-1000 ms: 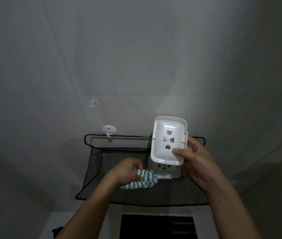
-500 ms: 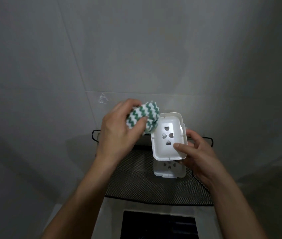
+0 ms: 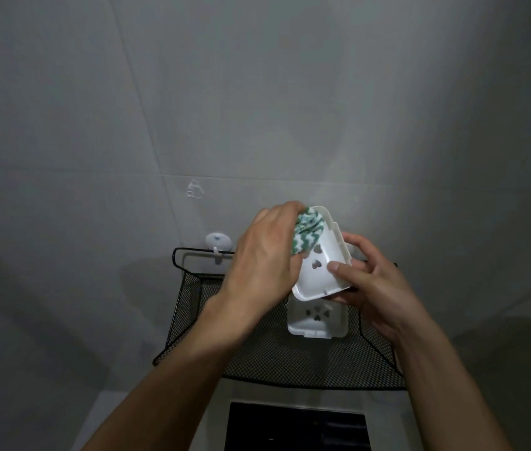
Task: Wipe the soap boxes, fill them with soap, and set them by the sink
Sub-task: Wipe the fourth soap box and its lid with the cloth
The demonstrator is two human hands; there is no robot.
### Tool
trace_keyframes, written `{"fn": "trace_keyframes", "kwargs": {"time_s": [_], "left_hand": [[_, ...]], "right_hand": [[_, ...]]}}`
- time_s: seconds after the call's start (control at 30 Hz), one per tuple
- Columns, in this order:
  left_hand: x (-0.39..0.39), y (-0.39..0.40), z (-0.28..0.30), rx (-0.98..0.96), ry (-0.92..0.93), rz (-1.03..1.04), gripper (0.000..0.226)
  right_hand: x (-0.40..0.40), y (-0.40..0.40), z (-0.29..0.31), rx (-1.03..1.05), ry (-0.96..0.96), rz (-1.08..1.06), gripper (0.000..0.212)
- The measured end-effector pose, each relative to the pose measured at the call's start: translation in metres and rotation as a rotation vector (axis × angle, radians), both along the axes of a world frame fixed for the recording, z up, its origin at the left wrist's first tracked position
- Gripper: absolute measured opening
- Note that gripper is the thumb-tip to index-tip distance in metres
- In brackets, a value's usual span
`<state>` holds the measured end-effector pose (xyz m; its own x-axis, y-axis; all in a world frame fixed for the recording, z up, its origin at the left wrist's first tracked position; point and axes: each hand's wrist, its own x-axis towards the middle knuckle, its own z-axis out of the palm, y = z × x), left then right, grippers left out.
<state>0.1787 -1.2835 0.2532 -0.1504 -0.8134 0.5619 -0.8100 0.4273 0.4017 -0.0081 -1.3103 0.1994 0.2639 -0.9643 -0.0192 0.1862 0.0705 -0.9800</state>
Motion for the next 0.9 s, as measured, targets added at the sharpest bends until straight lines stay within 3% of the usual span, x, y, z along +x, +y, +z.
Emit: {"fn": "trace_keyframes", "kwargs": {"time_s": [0.3, 0.53, 0.7, 0.9], "left_hand": [[0.003, -0.001, 0.001, 0.029, -0.13, 0.019, 0.037], [0.011, -0.005, 0.002, 0.086, -0.118, 0.017, 0.047], [0.007, -0.005, 0.005, 0.115, -0.18, 0.087, 0.041], [0.0, -0.005, 0.009, 0.123, -0.194, 0.061, 0.038]], "right_hand": [[-0.006, -0.003, 0.001, 0.006, -0.015, 0.113, 0.07], [-0.002, -0.005, 0.006, 0.079, -0.118, 0.009, 0.045], [0.001, -0.006, 0.01, 0.088, -0.136, 0.052, 0.029], [0.005, -0.008, 0.014, 0.063, -0.111, 0.099, 0.028]]}}
